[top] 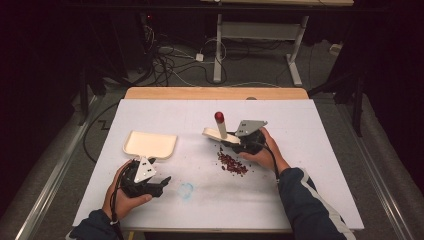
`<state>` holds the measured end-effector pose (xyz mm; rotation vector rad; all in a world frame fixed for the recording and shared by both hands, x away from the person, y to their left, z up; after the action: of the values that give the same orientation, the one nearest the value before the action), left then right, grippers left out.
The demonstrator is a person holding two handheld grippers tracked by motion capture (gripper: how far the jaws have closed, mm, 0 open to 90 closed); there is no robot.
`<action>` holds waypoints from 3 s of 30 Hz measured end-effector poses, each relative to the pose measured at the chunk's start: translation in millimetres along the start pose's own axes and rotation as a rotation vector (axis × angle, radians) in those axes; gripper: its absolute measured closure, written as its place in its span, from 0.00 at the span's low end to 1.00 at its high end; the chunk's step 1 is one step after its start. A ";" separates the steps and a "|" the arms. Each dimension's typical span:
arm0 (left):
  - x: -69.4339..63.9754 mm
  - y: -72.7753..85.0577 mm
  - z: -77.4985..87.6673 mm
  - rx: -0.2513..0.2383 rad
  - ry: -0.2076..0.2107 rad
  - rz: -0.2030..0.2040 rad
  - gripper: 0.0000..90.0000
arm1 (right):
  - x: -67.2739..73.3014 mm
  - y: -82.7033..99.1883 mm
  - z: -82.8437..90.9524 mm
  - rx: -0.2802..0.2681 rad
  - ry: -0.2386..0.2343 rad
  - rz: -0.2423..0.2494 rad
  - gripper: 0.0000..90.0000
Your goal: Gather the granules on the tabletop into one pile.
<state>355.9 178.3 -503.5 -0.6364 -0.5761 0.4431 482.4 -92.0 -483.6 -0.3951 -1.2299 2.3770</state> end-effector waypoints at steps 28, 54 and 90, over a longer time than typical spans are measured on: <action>-4.8 -1.5 -2.7 0.006 0.019 -0.033 0.23 | 14.4 25.5 63.3 -0.046 -0.027 0.054 0.74; -11.0 -8.6 -4.4 -0.010 0.041 -0.055 0.23 | 29.5 41.0 82.9 0.032 0.436 -0.300 0.74; -10.2 -8.7 -1.5 -0.017 0.035 -0.053 0.24 | 48.6 -1.1 91.8 -0.187 0.407 -0.365 0.75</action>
<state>351.0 165.8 -502.4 -0.6426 -0.5626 0.3770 400.5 -131.5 -433.3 -0.6181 -1.2101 1.7748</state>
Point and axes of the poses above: each handheld gripper's, and its own axes: z roughly backward along the jaws, y roughly out of its underside, x roughly to its left, the point moved 7 cm from there along -z, roughly forward along the jaws, and after that the axes turned 12 degrees about -z, right-handed, at the moved point
